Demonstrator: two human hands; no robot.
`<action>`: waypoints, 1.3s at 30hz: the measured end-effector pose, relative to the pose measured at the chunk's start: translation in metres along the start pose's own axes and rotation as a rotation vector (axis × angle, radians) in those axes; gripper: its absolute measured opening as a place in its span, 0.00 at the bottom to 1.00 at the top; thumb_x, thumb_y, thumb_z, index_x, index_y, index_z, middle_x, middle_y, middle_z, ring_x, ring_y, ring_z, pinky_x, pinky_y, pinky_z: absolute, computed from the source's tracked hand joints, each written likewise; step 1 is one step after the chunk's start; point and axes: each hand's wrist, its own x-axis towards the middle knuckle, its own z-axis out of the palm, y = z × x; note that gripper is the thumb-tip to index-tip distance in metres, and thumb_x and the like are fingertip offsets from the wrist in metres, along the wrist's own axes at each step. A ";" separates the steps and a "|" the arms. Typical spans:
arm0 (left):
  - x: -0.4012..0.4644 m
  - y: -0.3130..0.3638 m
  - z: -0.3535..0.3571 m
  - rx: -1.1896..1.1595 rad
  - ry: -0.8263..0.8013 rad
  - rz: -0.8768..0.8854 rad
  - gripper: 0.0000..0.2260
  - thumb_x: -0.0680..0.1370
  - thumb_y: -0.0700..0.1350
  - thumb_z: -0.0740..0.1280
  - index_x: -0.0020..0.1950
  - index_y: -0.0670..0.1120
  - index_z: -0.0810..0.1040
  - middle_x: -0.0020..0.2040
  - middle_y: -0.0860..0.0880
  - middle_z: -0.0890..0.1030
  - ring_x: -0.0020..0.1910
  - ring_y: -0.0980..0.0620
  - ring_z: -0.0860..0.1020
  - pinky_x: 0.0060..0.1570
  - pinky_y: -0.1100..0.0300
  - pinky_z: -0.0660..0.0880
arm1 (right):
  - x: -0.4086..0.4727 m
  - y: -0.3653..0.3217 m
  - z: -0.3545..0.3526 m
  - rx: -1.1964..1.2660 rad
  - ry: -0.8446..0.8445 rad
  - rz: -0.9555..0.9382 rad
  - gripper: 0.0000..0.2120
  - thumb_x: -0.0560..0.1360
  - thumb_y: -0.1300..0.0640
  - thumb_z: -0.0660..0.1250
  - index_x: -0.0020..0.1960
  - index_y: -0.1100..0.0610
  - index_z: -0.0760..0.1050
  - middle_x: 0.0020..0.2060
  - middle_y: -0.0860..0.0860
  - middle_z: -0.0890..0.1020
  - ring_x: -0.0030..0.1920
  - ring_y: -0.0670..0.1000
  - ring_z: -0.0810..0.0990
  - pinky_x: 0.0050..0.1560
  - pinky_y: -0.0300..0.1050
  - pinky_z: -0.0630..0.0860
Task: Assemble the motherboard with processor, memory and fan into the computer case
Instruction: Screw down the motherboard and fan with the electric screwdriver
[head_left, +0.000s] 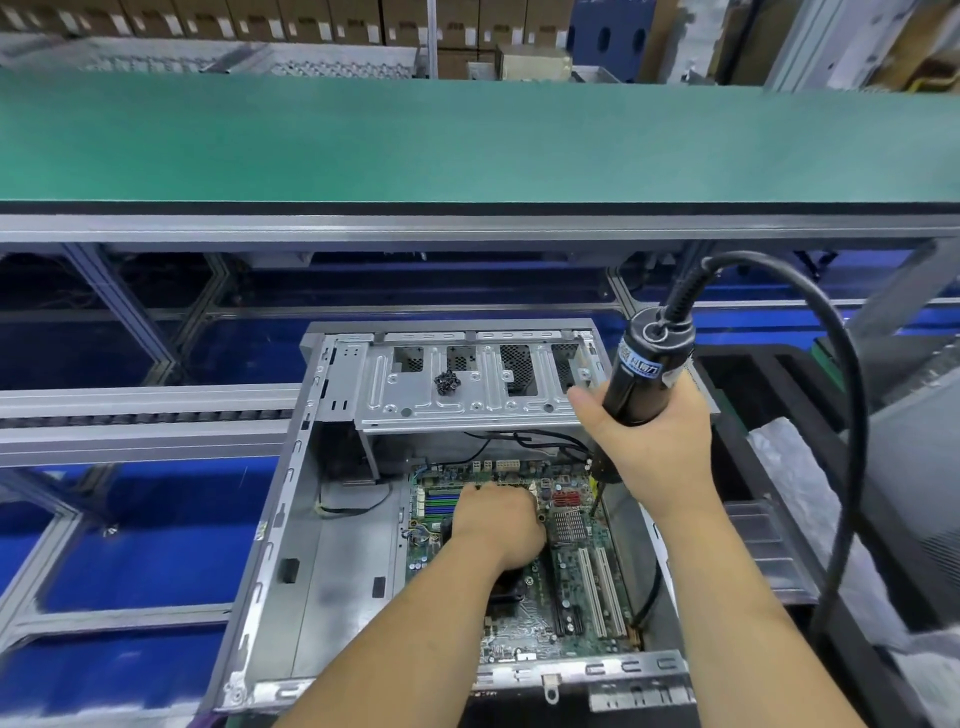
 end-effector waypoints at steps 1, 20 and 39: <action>0.001 0.000 0.000 -0.006 -0.007 -0.004 0.15 0.78 0.54 0.60 0.55 0.47 0.79 0.56 0.43 0.81 0.59 0.41 0.75 0.66 0.44 0.65 | 0.000 0.000 -0.001 0.003 0.014 -0.002 0.20 0.65 0.41 0.76 0.41 0.55 0.74 0.35 0.55 0.80 0.38 0.55 0.80 0.42 0.42 0.79; -0.002 0.002 -0.004 -0.025 -0.025 0.004 0.13 0.79 0.51 0.59 0.53 0.46 0.78 0.52 0.43 0.80 0.54 0.41 0.75 0.56 0.47 0.68 | 0.001 -0.002 0.002 -0.023 0.037 -0.004 0.15 0.64 0.41 0.75 0.41 0.46 0.73 0.37 0.49 0.81 0.36 0.47 0.80 0.40 0.30 0.76; -0.004 0.005 -0.007 -0.038 -0.036 -0.014 0.13 0.77 0.49 0.59 0.55 0.46 0.80 0.53 0.41 0.80 0.49 0.41 0.74 0.46 0.50 0.66 | -0.001 0.008 0.003 -0.029 0.010 0.005 0.23 0.65 0.39 0.74 0.42 0.59 0.74 0.32 0.45 0.79 0.36 0.45 0.77 0.41 0.33 0.75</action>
